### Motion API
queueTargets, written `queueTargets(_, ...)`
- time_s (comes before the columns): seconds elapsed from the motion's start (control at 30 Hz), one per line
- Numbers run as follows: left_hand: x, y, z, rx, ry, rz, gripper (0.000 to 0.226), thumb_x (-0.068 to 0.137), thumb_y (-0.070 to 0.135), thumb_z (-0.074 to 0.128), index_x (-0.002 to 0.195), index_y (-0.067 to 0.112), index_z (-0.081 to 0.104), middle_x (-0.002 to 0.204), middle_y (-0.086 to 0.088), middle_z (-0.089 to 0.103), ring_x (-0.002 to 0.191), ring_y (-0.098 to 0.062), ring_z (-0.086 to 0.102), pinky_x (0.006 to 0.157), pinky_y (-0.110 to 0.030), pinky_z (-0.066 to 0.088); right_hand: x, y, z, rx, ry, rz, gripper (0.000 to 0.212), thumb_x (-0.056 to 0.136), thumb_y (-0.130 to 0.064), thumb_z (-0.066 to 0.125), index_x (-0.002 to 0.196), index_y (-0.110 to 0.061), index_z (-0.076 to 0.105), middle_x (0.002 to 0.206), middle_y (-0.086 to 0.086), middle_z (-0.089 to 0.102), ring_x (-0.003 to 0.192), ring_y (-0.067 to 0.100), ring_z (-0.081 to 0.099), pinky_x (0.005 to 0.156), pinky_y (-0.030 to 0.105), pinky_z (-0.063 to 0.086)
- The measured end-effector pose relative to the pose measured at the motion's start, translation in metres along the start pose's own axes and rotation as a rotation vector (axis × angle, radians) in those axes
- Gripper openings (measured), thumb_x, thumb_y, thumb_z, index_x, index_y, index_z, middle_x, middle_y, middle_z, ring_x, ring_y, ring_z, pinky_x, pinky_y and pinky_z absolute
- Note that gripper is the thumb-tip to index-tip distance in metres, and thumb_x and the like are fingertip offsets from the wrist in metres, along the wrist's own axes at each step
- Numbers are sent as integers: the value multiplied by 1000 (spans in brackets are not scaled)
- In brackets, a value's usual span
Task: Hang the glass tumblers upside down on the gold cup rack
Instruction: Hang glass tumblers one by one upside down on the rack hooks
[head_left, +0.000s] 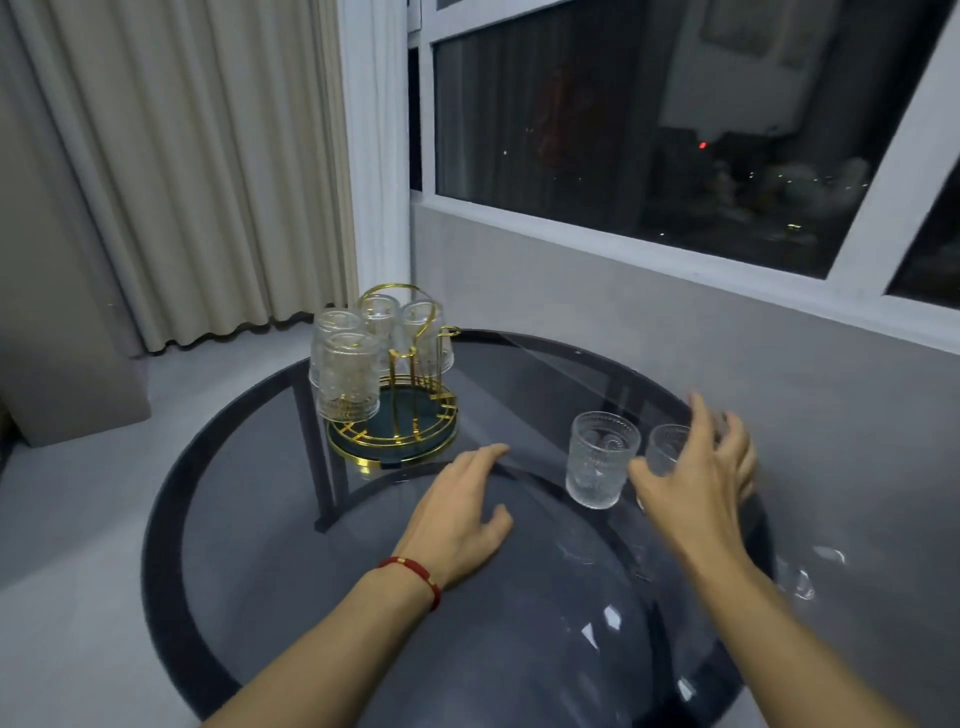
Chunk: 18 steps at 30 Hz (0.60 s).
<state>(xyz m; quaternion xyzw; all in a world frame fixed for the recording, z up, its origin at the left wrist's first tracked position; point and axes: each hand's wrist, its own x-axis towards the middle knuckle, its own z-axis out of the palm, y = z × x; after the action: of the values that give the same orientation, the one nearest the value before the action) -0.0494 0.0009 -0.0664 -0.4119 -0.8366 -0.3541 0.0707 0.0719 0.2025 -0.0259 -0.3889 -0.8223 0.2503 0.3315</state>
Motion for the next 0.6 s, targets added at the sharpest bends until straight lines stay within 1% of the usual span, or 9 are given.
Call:
queueTargets(0.03,0,4,1,-1,7,1,65,88,20,65,147,23,40,137,-1,53,123,-18,53,103,-31,44,4,11,-2,25,-47,74,106,82,-20,81,166,-14,18,171,25,15,156,44,17,121,58,21)
queueTargets(0.07,0,5,1,-3,16,1,64,88,20,65,147,24,40,136,0,54,122,-17,53,101,-30,44,7,22,-1,60,-106,126,115,83,-22,81,167,-13,4,171,26,12,155,46,19,121,57,24)
queueTargets(0.1,0,9,2,-3,23,4,64,88,20,65,147,25,39,134,0,55,121,-17,53,99,-31,46,8,33,0,94,-163,164,120,84,-23,81,167,-15,-6,171,27,16,153,47,26,119,55,30)
queueTargets(0.17,-1,13,3,0,26,7,65,88,21,64,147,27,38,134,1,55,120,-17,53,99,-35,50,11,51,3,140,-228,201,125,86,-28,82,166,-19,-14,167,26,30,147,46,39,112,52,39)
queueTargets(0.27,-2,17,5,-9,7,0,66,89,23,64,147,29,35,133,2,56,117,-16,55,98,-38,52,20,67,9,184,-223,229,121,84,-35,84,167,-19,-3,165,22,37,147,43,42,111,51,41)
queueTargets(0.33,-2,16,6,-27,6,-14,65,89,24,64,147,31,35,131,2,57,112,-15,57,94,-39,54,25,73,13,198,-225,239,113,81,-40,86,164,-19,13,159,20,47,140,41,50,101,46,46)
queueTargets(0.4,-2,15,6,-32,0,-27,65,89,24,63,147,33,35,131,3,58,109,-13,57,92,-38,55,29,78,15,188,-218,225,102,77,-42,88,157,-19,29,150,16,56,131,38,57,90,40,45)
queueTargets(0.47,-1,13,6,-10,-8,-24,65,90,24,63,146,35,34,130,3,58,109,-13,57,93,-37,55,30,80,14,168,-194,214,98,71,-46,90,150,-20,39,144,14,60,124,37,61,85,37,45)
queueTargets(0.6,0,13,6,38,-20,31,64,91,26,63,146,35,32,130,2,59,116,-15,56,97,-38,53,26,76,-2,164,-38,161,88,66,-56,86,138,-21,47,130,14,67,111,38,65,85,45,55)
